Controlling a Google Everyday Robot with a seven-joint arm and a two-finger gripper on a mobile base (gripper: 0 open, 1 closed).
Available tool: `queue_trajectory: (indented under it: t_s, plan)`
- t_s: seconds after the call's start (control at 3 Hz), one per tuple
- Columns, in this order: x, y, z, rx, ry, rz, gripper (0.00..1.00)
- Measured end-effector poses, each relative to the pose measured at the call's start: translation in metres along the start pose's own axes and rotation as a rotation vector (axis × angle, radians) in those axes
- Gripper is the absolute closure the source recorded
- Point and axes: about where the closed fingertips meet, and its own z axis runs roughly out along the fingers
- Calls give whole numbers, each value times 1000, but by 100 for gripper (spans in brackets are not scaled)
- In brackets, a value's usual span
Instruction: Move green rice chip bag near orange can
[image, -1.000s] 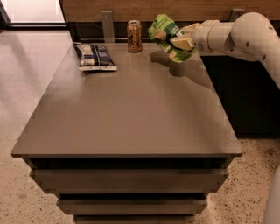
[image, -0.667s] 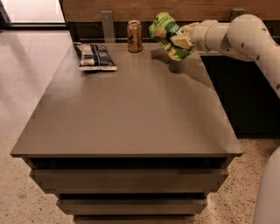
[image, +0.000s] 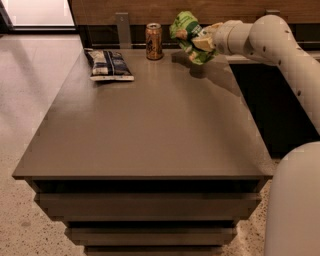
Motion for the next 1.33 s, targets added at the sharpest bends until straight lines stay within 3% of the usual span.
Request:
queue_trajectory:
  t_s: [0.33, 0.67, 1.33]
  plan:
    - [0, -1, 8, 2, 6, 2, 100]
    - [0, -3, 15, 10, 15, 9, 82]
    - [1, -1, 22, 15, 17, 36, 35]
